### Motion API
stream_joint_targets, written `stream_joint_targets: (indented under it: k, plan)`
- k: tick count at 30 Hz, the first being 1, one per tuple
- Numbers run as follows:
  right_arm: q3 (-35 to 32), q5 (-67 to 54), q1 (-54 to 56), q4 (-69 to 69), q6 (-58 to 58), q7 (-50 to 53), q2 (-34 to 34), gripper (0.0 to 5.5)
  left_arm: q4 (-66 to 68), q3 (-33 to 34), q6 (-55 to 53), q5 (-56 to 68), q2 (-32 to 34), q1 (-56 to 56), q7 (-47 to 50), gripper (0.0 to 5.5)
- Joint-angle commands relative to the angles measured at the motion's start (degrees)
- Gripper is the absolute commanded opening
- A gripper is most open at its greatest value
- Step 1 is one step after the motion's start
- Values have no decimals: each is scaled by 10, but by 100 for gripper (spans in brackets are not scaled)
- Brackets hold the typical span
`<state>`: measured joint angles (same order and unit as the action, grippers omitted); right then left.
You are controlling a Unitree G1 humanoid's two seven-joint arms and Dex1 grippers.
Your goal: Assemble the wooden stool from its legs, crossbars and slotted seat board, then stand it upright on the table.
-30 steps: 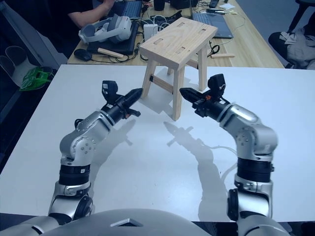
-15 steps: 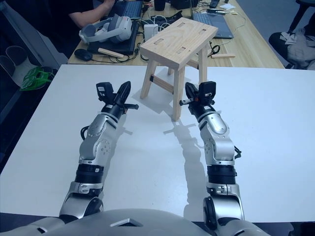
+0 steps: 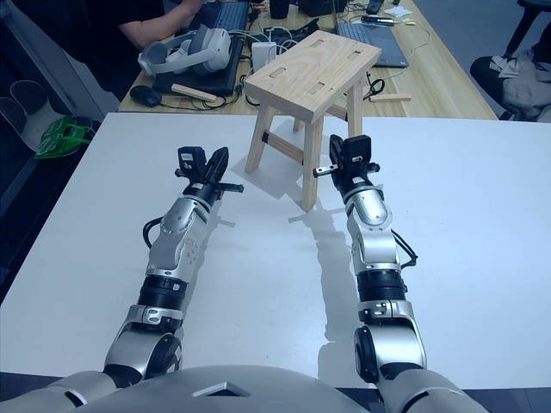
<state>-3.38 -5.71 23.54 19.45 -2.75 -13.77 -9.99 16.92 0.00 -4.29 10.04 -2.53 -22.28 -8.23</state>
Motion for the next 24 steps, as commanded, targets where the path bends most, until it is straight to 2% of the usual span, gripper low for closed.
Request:
stream_joint_targets:
  k: [1, 6, 9, 13, 24]
  plan:
    - [3, -2, 19, 24, -25, -22, -4, 0, 31, 18, 3, -18, 3, -25, 38, 3]
    - [-5, 0, 19, 30, -20, -20, -5, 0, 35, 13, 33, -31, 1, -28, 40, 3]
    - [-12, 10, 20, 32, -14, 5, -6, 0, 38, 14, 9, -42, 1, -30, 58, 3]
    - [-20, 8, 25, 33, -9, 27, -6, 0, 14, 42, 5, 1, -13, -20, 51, 3]
    - [-7, 5, -16, -18, 13, 27, 10, 0, -47, 15, -10, -10, 3, 11, 23, 3]
